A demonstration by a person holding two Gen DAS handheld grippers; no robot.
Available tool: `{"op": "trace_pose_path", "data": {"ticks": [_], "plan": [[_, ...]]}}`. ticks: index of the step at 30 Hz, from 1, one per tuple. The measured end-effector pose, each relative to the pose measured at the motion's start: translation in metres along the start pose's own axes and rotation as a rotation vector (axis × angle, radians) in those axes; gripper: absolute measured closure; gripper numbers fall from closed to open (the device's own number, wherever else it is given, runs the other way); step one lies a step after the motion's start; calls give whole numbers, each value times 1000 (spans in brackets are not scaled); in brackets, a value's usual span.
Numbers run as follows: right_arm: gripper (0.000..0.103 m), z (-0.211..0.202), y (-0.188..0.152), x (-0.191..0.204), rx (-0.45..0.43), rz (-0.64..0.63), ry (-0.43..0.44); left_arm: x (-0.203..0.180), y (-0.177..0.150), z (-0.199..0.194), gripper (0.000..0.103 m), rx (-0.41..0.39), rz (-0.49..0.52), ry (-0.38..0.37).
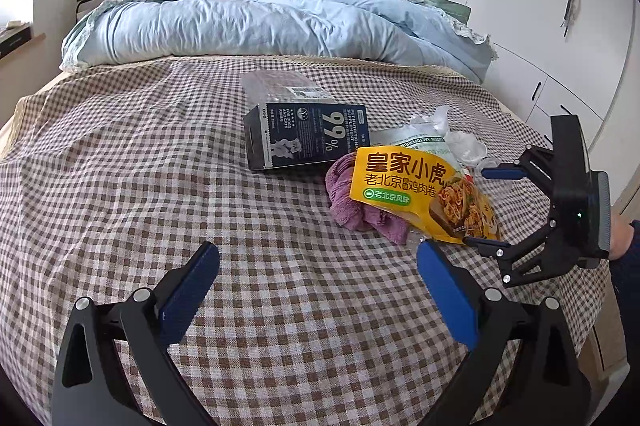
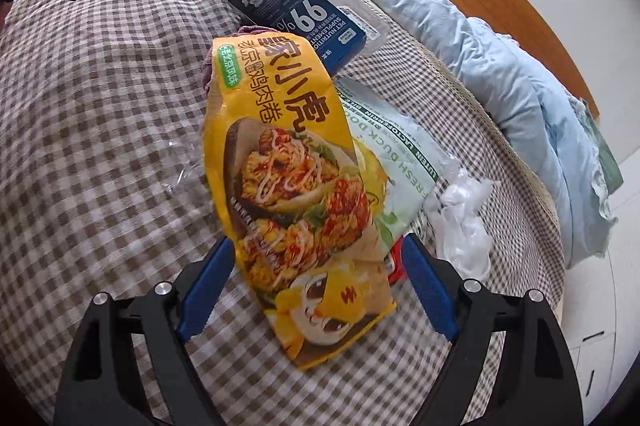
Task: Collect trash
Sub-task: 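Grasp the yellow snack bag with the right tool and lift it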
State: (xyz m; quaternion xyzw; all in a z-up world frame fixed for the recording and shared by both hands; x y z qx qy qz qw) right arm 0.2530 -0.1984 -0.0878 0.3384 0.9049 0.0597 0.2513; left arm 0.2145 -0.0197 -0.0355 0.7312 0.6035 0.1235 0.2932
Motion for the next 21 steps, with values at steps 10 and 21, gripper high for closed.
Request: {"op": "trace_pose_path", "data": {"ticks": [10,21], "plan": [[48,2,-5,8,13,1,70,19,1,6,7,32,-94,-5],[63,-90,-72,-11,-141,284,155,9,-4,9,7,38,-55,3]]}}
Point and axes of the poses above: each gripper's, at about its wrist camera, not at the fingertips, and z roughly the way its jaws point, x to its left, y to its top, the point moved 7 cm from there along z, roughly the way its jaws point, and after that the axes turned 12 degrees about x, right-handed, at the moved point
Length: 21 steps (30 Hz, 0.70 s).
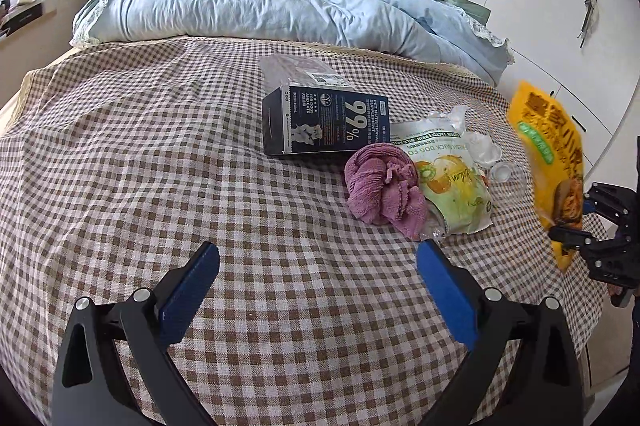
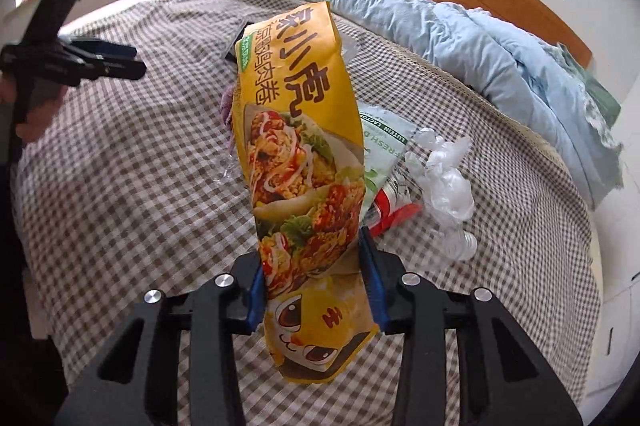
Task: Collect trash
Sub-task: 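Grasp the yellow snack bag with the right tool and lift it, then grasp the clear plastic wrap with the left tool while the right tool holds the snack bag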
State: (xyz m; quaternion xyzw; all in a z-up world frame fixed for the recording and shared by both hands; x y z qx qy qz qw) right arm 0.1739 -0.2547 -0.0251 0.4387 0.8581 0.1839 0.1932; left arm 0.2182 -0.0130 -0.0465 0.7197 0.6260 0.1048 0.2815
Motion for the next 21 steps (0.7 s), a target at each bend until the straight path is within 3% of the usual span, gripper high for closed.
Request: {"op": "trace_pose_path", "data": {"ticks": [3,6,7,8,9,11,17,21], "plan": [[63,-11,-23,-4,-21,141,63,-5,-3,3,7,8,18,2],[62,5,-47,-13,69,302,84,-6,-5,6,7,19,21,4],[57,12,-56,-12,115,348,77,-7,-6,7,7,23,20,3],[40,18,-65,-8,160,365,52,-7,-6,8,7,27,19,2],[31,20,-72,-3,175,361,22,-7,-7,9,7,30,20,1],[25,16,-82,10,156,339,9,-9,-9,11,7,37,28,0],[24,1,-118,40,71,229,-235,-17,-12,12,7,39,76,12],[24,2,-133,35,39,287,-207,-20,-14,16,7,50,87,16]]}}
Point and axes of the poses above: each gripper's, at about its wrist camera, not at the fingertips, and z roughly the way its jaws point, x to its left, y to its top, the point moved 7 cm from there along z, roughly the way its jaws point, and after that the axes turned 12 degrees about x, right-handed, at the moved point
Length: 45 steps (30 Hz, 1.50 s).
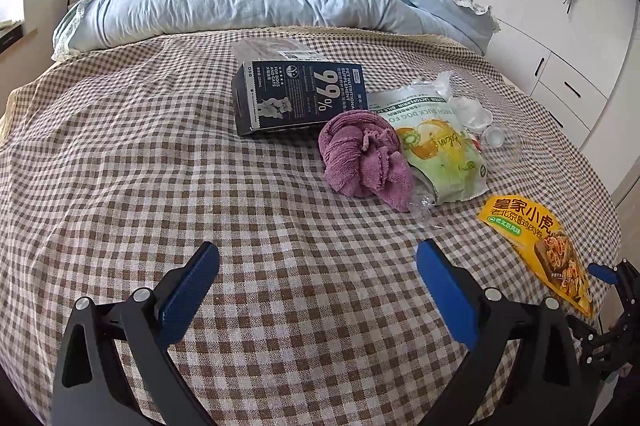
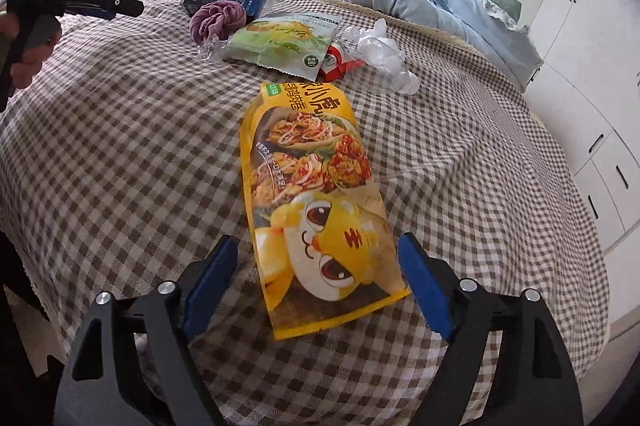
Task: Collect trash
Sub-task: 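Grasp the clear plastic wrap with the left tool while the right tool holds the snack bag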
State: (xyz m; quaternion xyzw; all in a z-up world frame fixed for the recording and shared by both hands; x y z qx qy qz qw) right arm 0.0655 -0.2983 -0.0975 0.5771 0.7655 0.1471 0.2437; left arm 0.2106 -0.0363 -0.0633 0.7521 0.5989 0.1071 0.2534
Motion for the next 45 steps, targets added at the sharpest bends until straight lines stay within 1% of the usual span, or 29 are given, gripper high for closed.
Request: {"op": "trace_pose_path", "data": {"ticks": [2,3,4,5,8,10,14,15,17,19,23,25,26,27,28,29,30,31,32,33,37,40,42,45], "plan": [[26,5,0,-7,-4,26,25,-2,-1,2,7,4,8,8],[37,5,1,-10,-17,34,34,-2,-2,3,7,5,13,17],[44,7,2,-12,-15,39,52,-2,-2,4,7,4,17,25],[55,6,3,-13,-16,43,57,-2,-2,5,7,4,18,31],[68,-3,4,-16,-51,48,23,-1,-3,8,7,13,10,34],[101,-10,5,-19,-71,72,0,-2,-3,10,7,16,15,40],[102,-38,11,-22,-150,98,-18,-5,-4,11,7,12,36,45],[102,-44,14,-23,-161,108,-14,-7,-5,11,7,9,40,42],[102,-59,20,-24,-180,132,20,-12,-5,9,9,-1,53,27],[102,-65,22,-26,-167,148,58,-21,-5,8,9,-10,77,8],[102,-65,16,-29,-118,188,103,-43,-6,11,9,0,148,10],[102,-73,15,-28,-141,192,113,-52,-2,11,9,-7,166,8],[102,-76,15,-28,-150,195,116,-56,2,12,9,-1,175,-1],[102,-79,15,-28,-158,197,123,-59,4,17,9,22,179,-2],[102,-80,16,-28,-165,199,129,-61,6,26,18,67,184,-1],[102,-81,16,-28,-166,198,128,-63,9,35,36,111,180,-1],[102,-80,15,-29,-164,198,128,-65,13,43,42,148,163,-17],[102,-79,15,-29,-161,200,130,-68,17,50,46,170,142,-52],[102,-78,13,-30,-159,204,132,-71,21,55,48,183,126,-91],[102,-77,12,-31,-158,210,137,-74,25,61,49,193,110,-111],[102,-71,6,-34,-151,220,150,-78,36,82,49,219,56,-101],[102,-67,2,-34,-142,224,151,-78,38,89,92,239,18,-111],[102,-67,-1,-34,-141,230,155,-77,35,80,95,229,13,-130],[102,-67,-4,-35,-141,236,161,-78,30,47,96,193,38,-169]]}}
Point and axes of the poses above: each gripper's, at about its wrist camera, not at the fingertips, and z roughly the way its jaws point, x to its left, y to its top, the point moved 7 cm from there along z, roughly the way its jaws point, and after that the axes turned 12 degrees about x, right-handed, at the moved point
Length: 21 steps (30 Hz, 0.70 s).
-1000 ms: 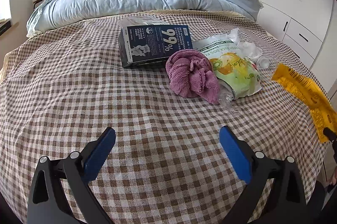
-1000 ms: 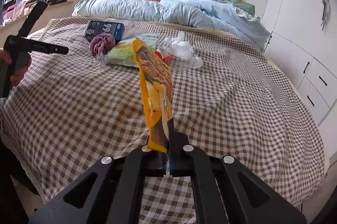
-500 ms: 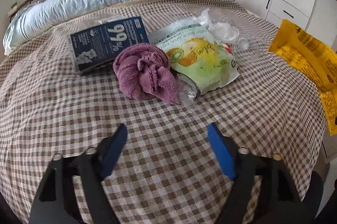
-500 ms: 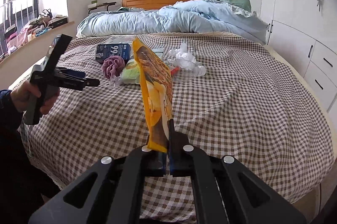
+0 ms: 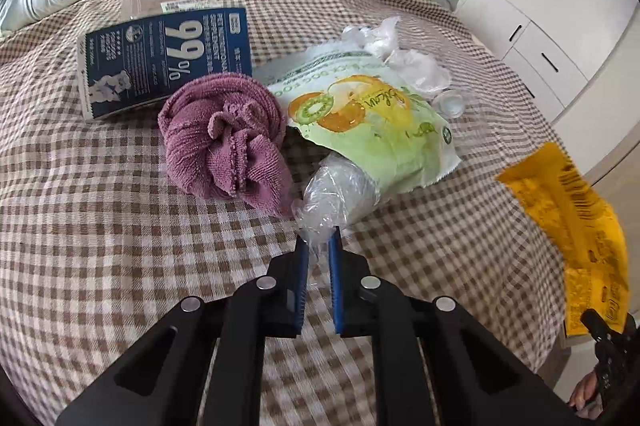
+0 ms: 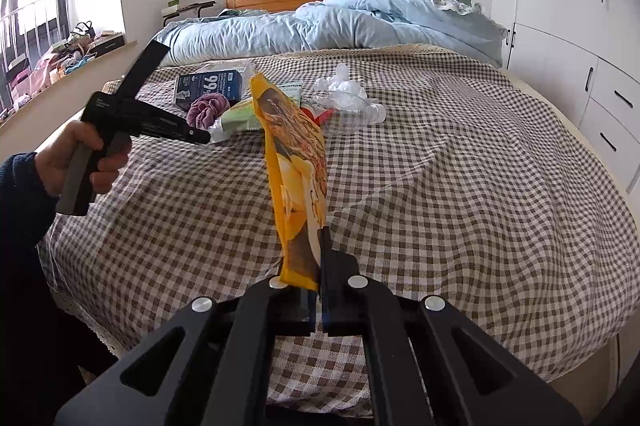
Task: Collect trash
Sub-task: 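Grasp the clear plastic wrap with the left tool while the right tool holds the snack bag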
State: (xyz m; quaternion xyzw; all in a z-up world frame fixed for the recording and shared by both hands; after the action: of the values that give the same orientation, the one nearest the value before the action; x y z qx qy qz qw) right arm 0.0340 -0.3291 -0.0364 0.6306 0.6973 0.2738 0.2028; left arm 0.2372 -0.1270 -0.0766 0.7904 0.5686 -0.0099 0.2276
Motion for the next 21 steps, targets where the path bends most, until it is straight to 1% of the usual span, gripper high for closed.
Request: {"op": "trace_pose_path", "data": {"ticks": [4,7,10,11,14,15,18,21], "plan": [[102,-2,2,3,-12,13,12,-11,-11,-44,96,-64,61,17],[102,-8,3,7,-21,10,16,-16,-19,-60,96,-77,89,58],[102,-20,1,5,-36,10,4,-28,-25,-73,96,-104,111,57],[102,-24,0,3,-39,15,1,-33,-29,-76,96,-105,127,67],[102,-42,-8,-7,-50,36,-25,-39,-41,-82,96,-104,157,151],[102,-48,-12,-10,-55,42,-33,-40,-45,-85,96,-109,155,159],[102,-60,-23,-20,-53,59,-56,-42,-51,-102,96,-140,142,156],[102,-71,-34,-28,-55,79,-75,-54,-53,-116,96,-162,166,140]]}}
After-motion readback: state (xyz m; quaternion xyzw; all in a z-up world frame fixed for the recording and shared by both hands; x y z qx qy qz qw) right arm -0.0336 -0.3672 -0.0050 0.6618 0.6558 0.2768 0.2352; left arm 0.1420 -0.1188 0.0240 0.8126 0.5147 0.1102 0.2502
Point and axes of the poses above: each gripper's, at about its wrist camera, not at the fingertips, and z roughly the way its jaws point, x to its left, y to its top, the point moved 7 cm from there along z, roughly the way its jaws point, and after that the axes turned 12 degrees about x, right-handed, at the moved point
